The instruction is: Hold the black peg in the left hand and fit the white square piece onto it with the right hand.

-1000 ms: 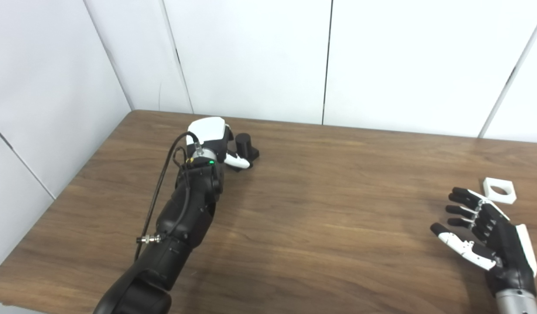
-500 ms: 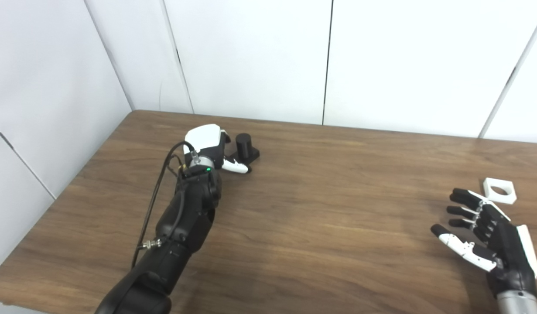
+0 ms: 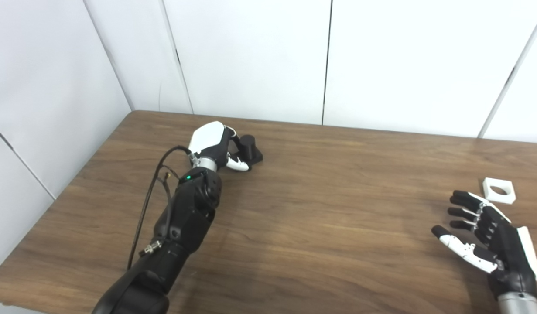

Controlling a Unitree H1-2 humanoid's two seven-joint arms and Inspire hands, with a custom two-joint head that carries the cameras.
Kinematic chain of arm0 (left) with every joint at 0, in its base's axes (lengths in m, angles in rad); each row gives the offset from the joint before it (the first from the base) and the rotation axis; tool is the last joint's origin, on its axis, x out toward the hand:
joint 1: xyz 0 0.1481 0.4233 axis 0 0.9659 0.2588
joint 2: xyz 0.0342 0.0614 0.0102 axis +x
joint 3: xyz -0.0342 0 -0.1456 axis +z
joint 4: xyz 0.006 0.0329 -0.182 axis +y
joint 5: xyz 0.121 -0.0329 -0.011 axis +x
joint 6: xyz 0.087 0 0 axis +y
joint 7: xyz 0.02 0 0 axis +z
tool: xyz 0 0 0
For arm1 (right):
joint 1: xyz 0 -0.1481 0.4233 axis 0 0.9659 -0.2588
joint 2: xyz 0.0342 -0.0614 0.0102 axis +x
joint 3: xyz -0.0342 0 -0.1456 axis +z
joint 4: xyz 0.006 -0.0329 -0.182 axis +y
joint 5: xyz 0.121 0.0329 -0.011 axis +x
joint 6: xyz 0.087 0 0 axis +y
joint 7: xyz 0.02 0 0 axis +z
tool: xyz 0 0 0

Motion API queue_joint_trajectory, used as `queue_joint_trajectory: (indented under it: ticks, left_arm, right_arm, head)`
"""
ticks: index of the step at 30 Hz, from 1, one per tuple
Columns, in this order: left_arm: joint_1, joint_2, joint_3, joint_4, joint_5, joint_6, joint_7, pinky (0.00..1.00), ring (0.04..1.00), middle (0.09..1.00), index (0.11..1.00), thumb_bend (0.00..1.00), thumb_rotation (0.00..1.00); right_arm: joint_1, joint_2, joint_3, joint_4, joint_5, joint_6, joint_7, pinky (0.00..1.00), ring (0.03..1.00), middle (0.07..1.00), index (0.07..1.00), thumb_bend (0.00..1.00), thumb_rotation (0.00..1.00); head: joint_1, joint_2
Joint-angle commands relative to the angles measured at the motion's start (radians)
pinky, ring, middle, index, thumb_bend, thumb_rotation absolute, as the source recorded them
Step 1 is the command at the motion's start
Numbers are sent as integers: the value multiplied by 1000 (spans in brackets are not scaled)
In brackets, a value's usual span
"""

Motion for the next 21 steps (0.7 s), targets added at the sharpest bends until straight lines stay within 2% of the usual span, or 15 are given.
queue_joint_trajectory:
  ticks: [1, 11, 13, 17, 21]
  left_arm:
    - [-13, 33, -18, 12, -8, -7, 4, 588, 771, 780, 485, 520, 70]
    - [-5, 40, -37, 36, -73, -17, 19, 613, 800, 805, 488, 520, 68]
    - [-4, 41, -38, 43, -89, -23, 17, 658, 811, 809, 487, 521, 69]
    - [-7, 76, -72, 57, -137, -97, -63, 772, 844, 832, 491, 517, 70]
    - [-19, 114, -123, 80, -170, -183, -128, 818, 879, 864, 495, 520, 77]
  right_arm:
    - [-20, -6, -2, -40, -6, -18, -6, 628, 714, 757, 748, 614, 135]
    - [-18, -7, -3, -50, 1, -10, -2, 624, 709, 753, 747, 617, 147]
    - [-17, -8, -3, -53, -2, -10, -3, 635, 718, 756, 748, 612, 145]
    - [-17, -10, -5, -55, -3, -6, -4, 644, 728, 757, 746, 615, 156]
    - [-18, -12, -6, -54, 0, -9, -3, 640, 726, 757, 742, 616, 161]
  head:
    - [1, 2]
    - [-4, 9]
    - [-5, 10]
    - [-6, 10]
    - [-17, 15]
